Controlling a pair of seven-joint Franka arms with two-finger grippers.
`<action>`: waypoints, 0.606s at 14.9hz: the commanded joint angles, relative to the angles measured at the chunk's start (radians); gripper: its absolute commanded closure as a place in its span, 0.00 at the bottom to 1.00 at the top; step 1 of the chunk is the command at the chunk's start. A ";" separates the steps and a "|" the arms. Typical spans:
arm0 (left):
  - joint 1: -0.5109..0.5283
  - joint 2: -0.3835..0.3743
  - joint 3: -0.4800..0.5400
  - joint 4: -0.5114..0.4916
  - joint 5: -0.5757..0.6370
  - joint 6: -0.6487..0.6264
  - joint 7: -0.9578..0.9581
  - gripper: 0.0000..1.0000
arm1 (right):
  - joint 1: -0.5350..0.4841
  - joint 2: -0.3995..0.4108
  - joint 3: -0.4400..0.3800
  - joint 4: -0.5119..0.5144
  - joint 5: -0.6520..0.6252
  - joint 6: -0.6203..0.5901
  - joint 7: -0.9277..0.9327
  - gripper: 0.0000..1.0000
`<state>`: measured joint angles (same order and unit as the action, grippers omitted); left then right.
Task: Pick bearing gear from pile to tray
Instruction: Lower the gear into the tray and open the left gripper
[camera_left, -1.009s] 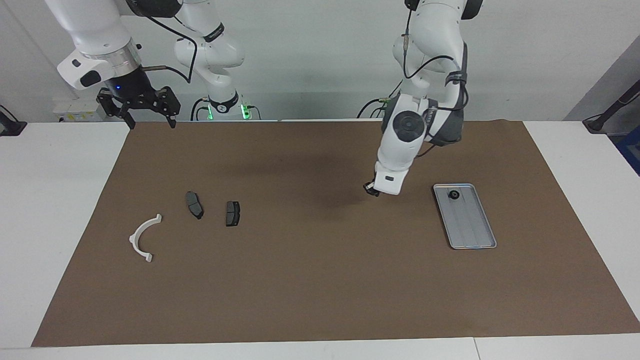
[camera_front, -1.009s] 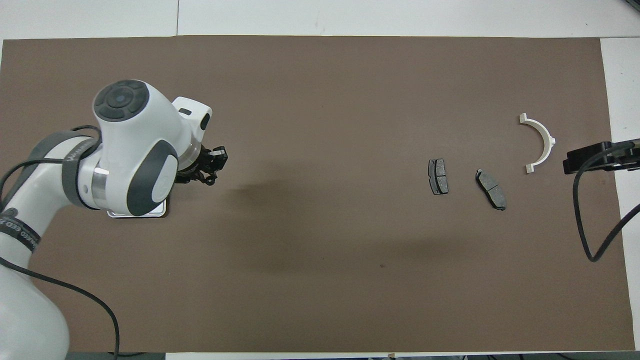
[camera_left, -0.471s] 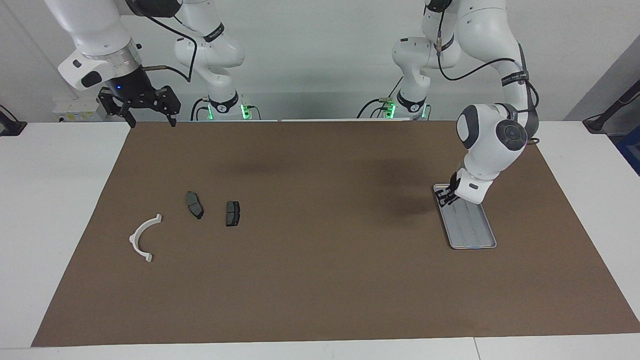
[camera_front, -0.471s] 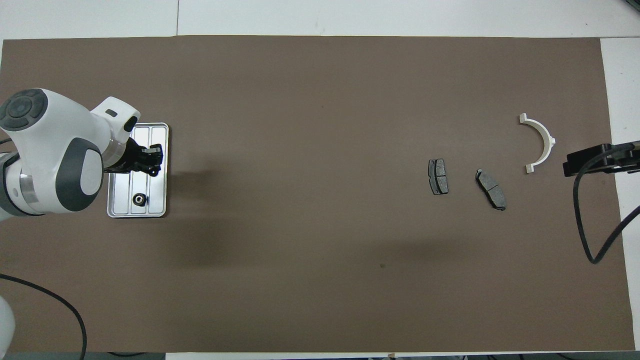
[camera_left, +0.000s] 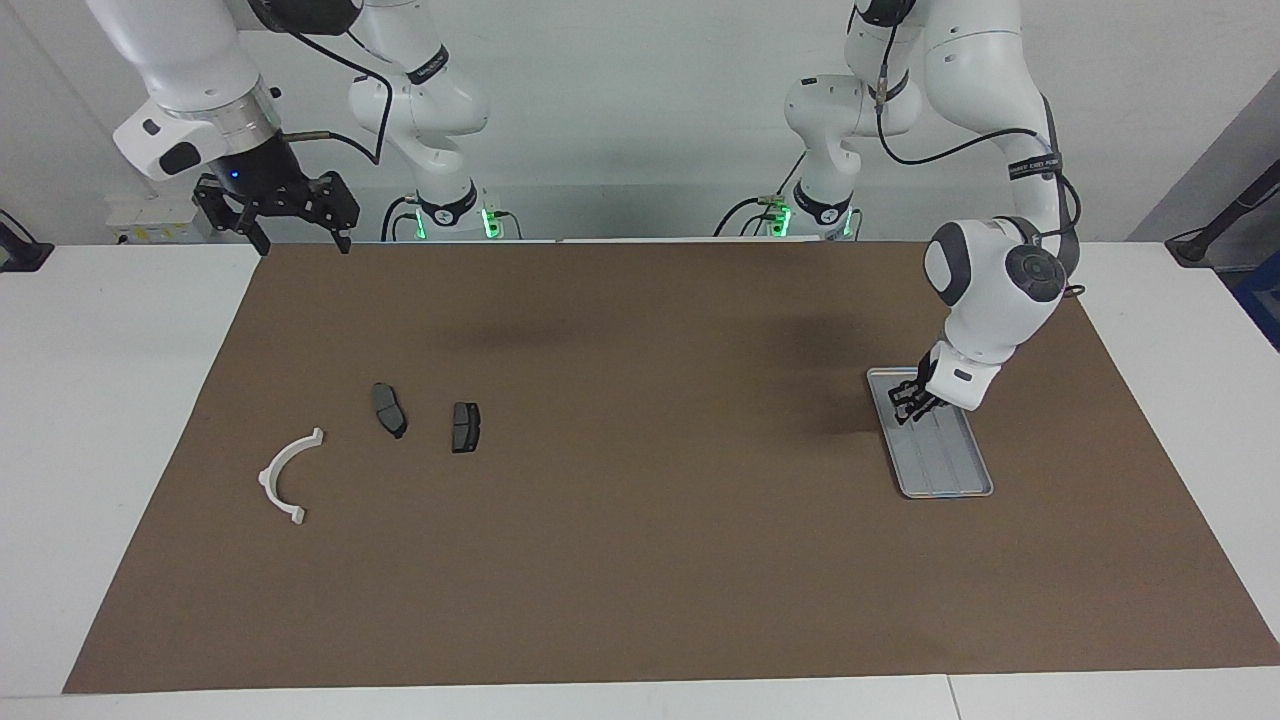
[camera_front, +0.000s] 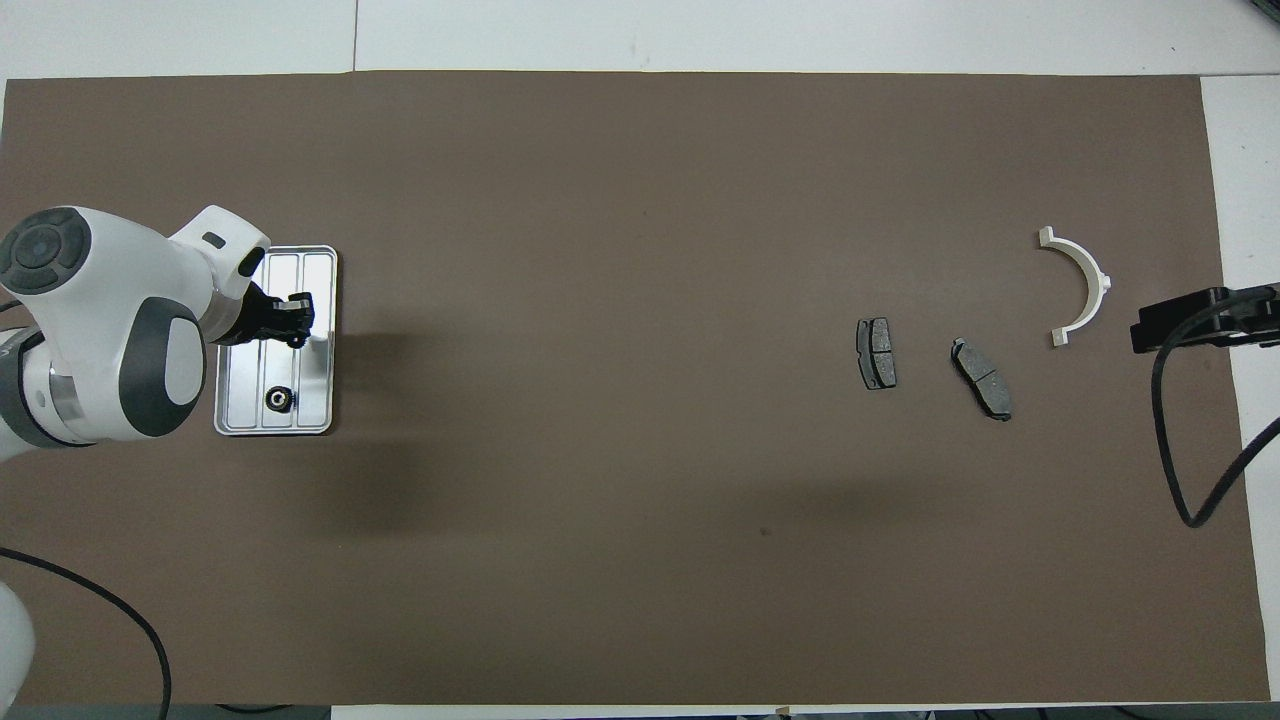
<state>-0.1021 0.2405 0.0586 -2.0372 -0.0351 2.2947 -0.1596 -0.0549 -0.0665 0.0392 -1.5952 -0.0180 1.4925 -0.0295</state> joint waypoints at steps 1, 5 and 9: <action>0.024 0.000 -0.006 -0.014 0.030 0.043 0.019 0.99 | -0.017 -0.015 0.010 -0.011 0.000 -0.012 0.000 0.00; 0.028 0.032 -0.005 0.014 0.030 0.042 0.015 0.99 | -0.016 -0.015 0.010 -0.012 0.000 -0.011 0.000 0.00; 0.035 0.092 -0.003 0.063 0.030 0.038 0.018 1.00 | -0.016 -0.015 0.010 -0.012 0.000 -0.011 0.000 0.00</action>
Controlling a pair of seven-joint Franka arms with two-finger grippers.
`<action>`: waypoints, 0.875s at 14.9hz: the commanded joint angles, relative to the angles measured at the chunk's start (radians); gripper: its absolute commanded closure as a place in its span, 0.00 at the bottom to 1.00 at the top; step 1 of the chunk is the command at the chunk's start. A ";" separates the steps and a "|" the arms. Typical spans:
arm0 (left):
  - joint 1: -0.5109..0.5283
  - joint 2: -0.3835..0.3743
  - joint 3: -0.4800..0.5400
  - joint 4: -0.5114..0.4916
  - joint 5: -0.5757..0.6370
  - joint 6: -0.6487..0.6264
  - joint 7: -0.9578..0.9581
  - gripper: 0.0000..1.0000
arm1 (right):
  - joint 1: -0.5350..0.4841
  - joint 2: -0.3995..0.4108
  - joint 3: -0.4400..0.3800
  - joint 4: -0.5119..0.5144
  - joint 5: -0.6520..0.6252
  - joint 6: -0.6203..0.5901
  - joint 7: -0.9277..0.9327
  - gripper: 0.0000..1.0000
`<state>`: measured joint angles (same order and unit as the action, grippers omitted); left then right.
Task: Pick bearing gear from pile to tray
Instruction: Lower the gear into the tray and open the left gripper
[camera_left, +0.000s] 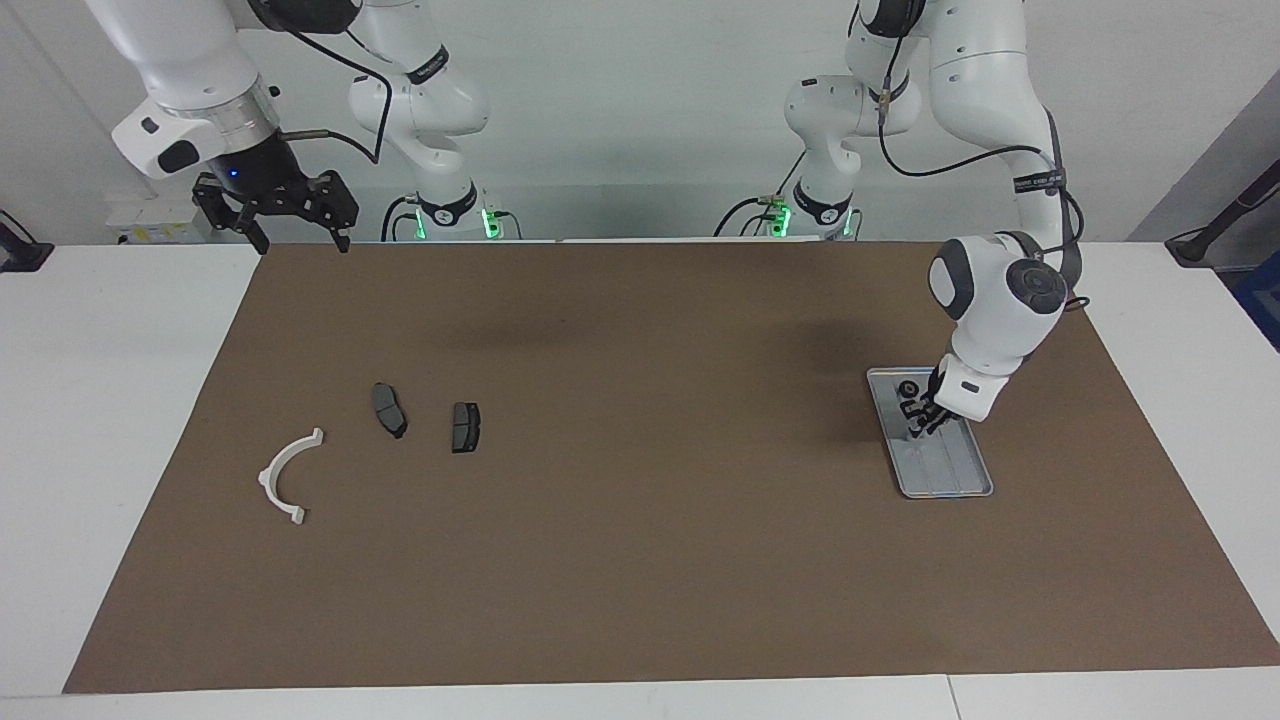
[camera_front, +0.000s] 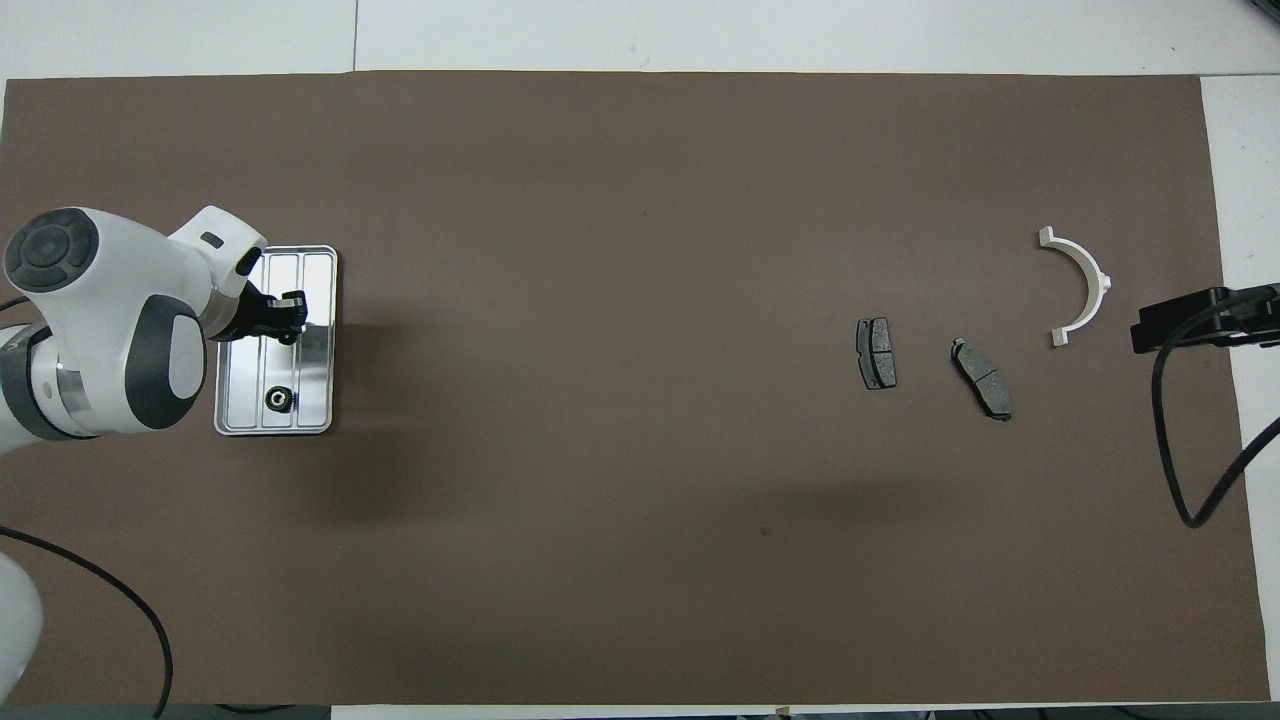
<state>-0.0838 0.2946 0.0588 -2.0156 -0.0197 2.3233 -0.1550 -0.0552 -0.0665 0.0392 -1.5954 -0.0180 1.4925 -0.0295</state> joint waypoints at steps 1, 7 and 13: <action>0.039 0.043 -0.005 0.047 0.015 0.017 0.014 1.00 | -0.017 -0.015 0.010 -0.012 0.000 -0.011 0.000 0.00; 0.052 0.075 -0.005 0.090 0.014 0.027 0.015 1.00 | -0.017 -0.015 0.010 -0.012 0.000 -0.012 0.000 0.00; 0.052 0.087 -0.007 0.084 0.007 0.039 0.011 1.00 | -0.017 -0.015 0.010 -0.014 0.000 -0.011 0.000 0.00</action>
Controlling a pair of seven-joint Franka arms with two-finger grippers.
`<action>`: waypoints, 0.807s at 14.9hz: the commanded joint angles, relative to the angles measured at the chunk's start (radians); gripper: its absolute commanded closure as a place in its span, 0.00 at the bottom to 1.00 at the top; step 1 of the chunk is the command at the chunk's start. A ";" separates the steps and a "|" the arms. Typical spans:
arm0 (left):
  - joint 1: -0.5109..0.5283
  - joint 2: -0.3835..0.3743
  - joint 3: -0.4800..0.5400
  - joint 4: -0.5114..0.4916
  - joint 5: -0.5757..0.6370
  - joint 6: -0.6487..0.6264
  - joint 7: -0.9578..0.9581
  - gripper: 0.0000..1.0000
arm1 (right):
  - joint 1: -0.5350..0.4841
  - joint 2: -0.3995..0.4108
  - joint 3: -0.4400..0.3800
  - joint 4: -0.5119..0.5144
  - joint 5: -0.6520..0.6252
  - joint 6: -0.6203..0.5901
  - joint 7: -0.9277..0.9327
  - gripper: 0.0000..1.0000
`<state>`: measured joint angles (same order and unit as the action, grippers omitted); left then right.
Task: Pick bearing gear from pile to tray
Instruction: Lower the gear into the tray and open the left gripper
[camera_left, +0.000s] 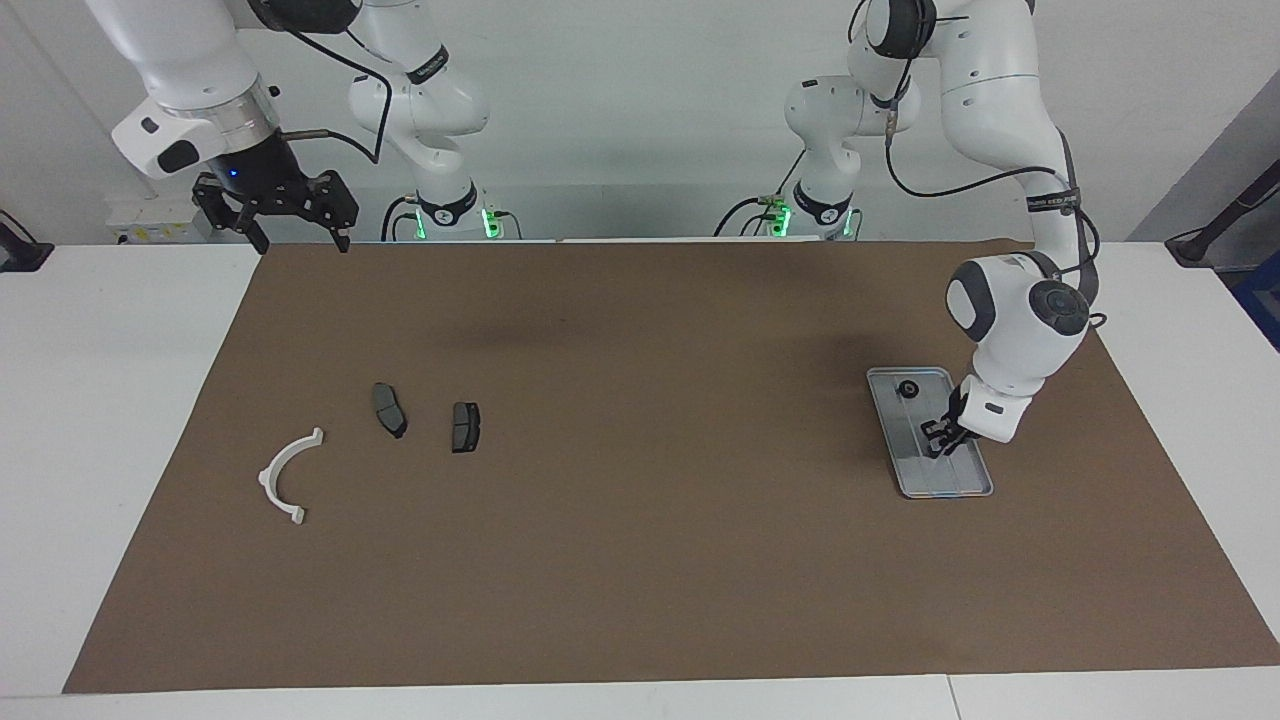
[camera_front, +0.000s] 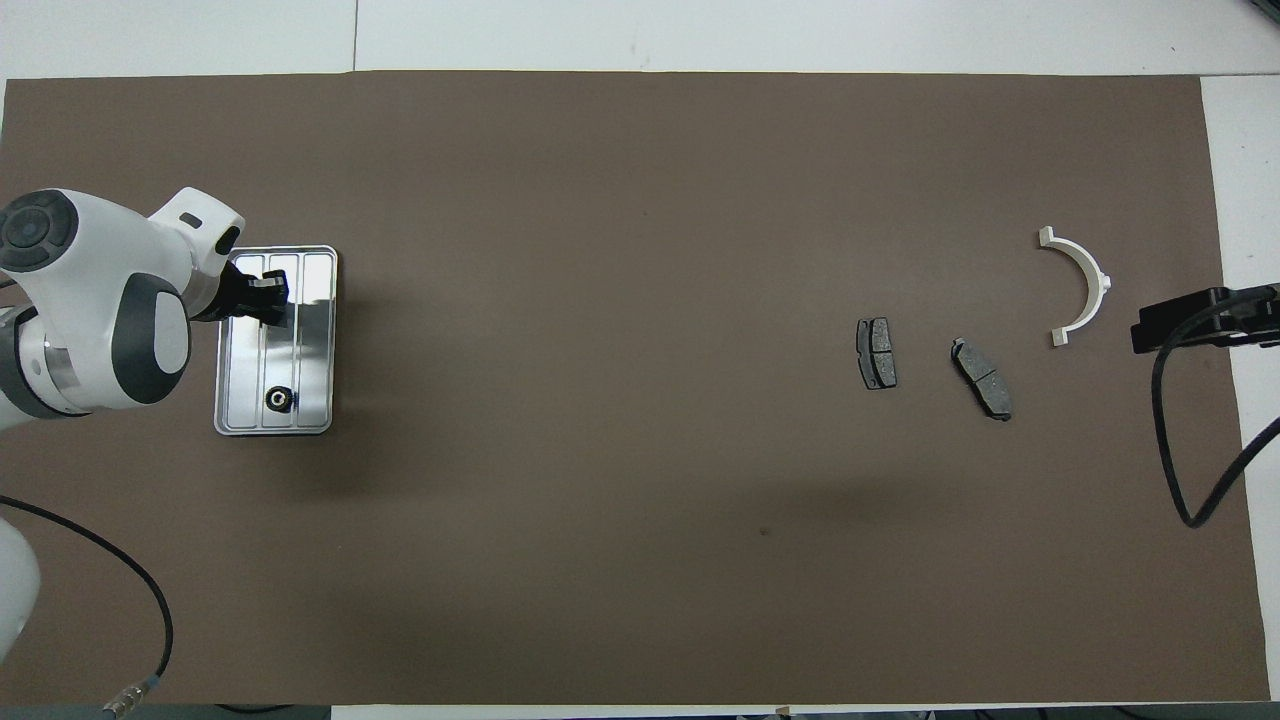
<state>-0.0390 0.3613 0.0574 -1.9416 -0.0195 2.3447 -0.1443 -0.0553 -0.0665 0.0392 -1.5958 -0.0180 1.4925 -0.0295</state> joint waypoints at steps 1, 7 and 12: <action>0.007 0.021 -0.005 0.012 0.004 0.016 0.000 1.00 | -0.017 -0.015 0.010 -0.013 0.000 -0.011 0.000 0.00; 0.005 0.019 -0.004 0.004 0.004 0.016 -0.006 0.49 | -0.017 -0.015 0.010 -0.013 0.000 -0.011 0.000 0.00; 0.011 0.019 -0.004 0.067 0.004 -0.071 -0.006 0.09 | -0.017 -0.015 0.010 -0.013 0.000 -0.011 0.000 0.00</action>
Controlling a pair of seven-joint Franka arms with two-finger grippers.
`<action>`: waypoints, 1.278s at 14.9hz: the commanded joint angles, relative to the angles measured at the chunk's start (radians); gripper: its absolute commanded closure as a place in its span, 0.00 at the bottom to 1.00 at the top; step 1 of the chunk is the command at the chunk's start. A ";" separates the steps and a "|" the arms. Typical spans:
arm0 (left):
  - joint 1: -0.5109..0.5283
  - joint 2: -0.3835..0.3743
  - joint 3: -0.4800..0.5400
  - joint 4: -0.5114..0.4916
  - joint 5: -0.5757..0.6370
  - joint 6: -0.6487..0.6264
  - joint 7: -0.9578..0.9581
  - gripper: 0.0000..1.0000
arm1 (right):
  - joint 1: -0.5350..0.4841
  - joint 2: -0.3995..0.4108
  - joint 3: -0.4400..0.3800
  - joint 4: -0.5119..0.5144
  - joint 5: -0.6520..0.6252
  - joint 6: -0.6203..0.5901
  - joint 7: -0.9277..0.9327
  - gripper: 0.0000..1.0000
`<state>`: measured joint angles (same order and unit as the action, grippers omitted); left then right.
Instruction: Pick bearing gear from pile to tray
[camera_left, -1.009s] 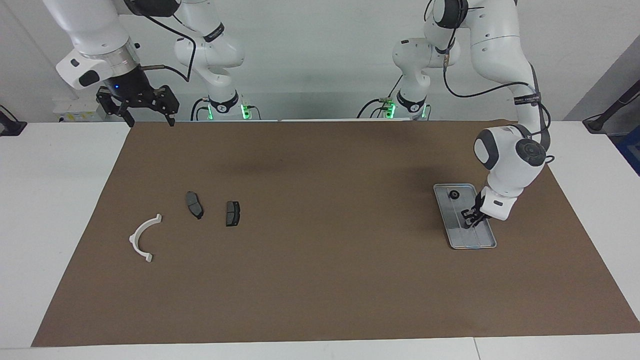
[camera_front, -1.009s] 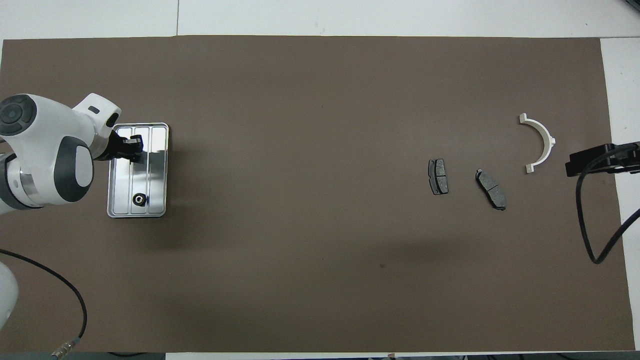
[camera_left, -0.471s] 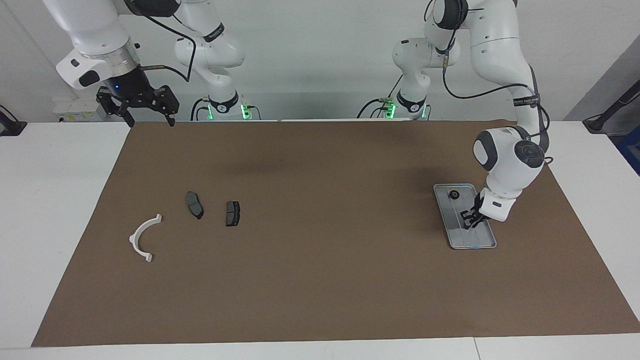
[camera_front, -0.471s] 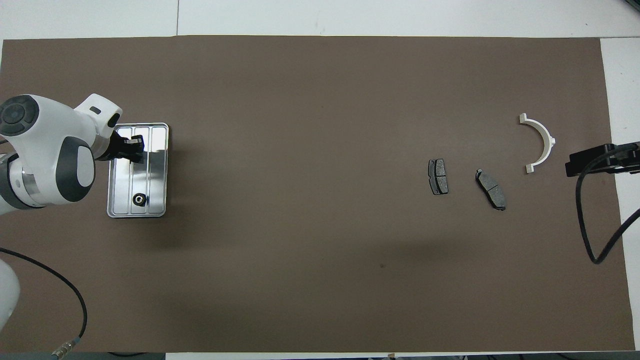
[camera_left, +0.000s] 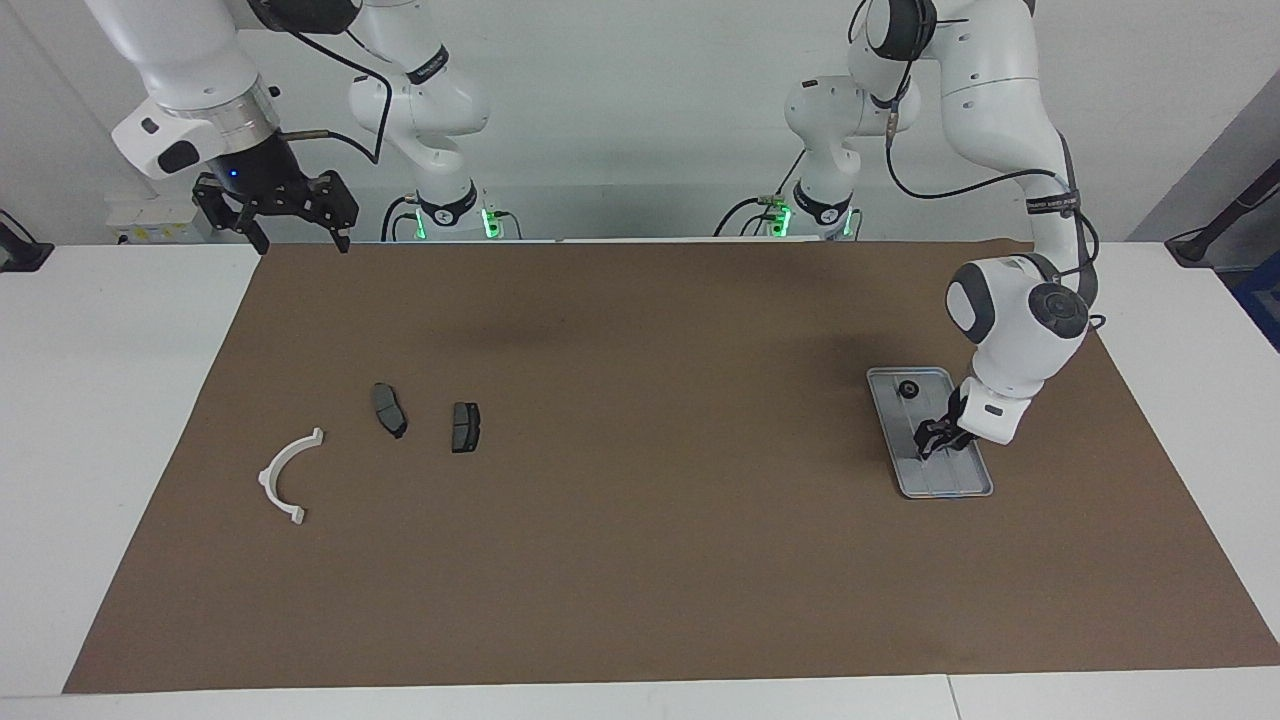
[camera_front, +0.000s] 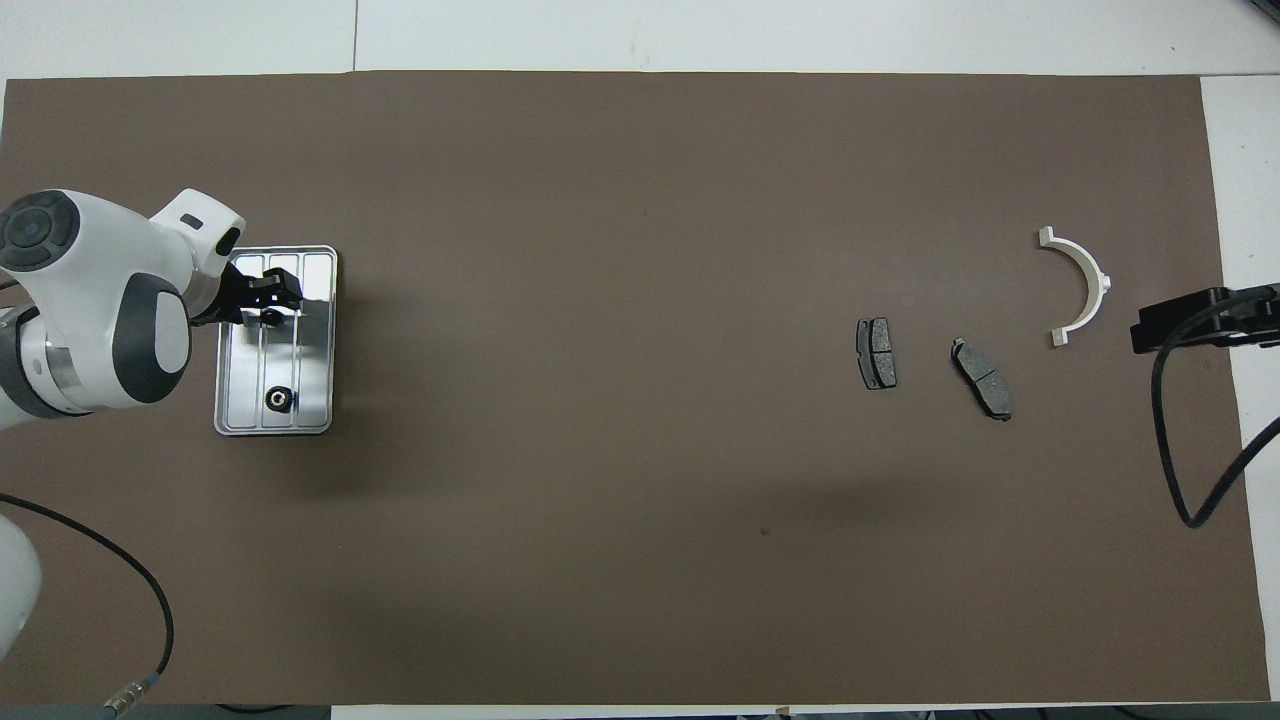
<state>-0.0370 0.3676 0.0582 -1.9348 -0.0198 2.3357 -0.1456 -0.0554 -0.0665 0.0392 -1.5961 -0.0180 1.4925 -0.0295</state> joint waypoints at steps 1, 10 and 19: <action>0.015 0.013 -0.004 0.091 0.004 -0.108 -0.003 0.09 | -0.017 -0.015 0.010 -0.013 0.000 -0.011 0.000 0.00; 0.048 -0.159 -0.003 0.120 0.006 -0.367 -0.003 0.00 | -0.017 -0.015 0.010 -0.013 0.000 -0.011 0.000 0.00; 0.035 -0.429 -0.004 0.089 0.006 -0.697 0.000 0.00 | -0.018 -0.016 0.010 -0.019 0.000 -0.008 0.000 0.00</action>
<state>0.0015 0.0110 0.0546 -1.8021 -0.0199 1.6710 -0.1461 -0.0559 -0.0665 0.0392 -1.5988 -0.0180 1.4925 -0.0295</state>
